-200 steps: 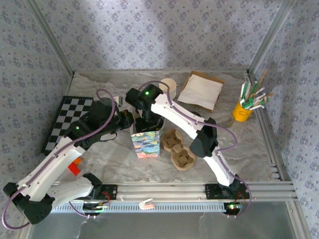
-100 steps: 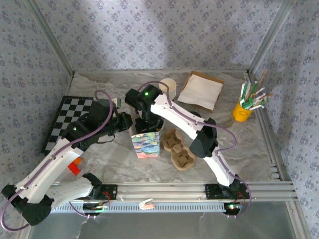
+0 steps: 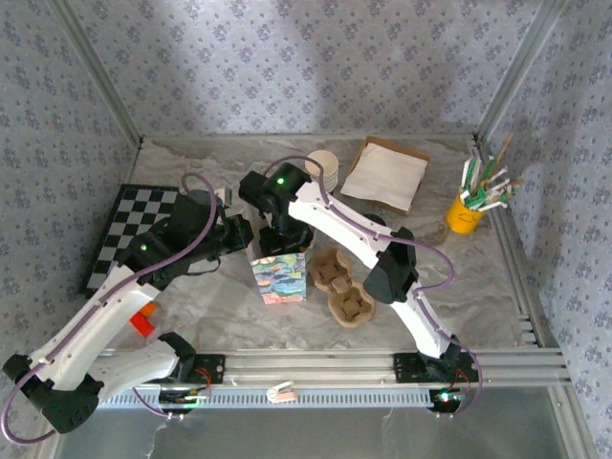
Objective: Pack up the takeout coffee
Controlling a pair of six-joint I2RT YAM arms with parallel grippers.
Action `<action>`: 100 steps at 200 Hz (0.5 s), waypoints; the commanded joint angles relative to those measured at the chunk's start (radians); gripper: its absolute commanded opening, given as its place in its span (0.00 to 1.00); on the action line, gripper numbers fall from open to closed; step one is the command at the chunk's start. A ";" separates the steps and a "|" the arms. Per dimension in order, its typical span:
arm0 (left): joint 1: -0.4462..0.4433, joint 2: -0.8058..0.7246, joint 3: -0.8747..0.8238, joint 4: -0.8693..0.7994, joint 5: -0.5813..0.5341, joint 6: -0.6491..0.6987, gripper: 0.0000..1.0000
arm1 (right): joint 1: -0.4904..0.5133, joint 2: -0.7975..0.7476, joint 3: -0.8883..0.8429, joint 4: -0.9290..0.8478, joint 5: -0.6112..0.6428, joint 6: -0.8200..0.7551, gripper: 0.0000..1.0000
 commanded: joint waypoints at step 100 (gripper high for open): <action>-0.006 0.013 0.045 -0.011 0.011 0.044 0.00 | 0.015 0.042 0.009 -0.062 0.076 0.012 0.59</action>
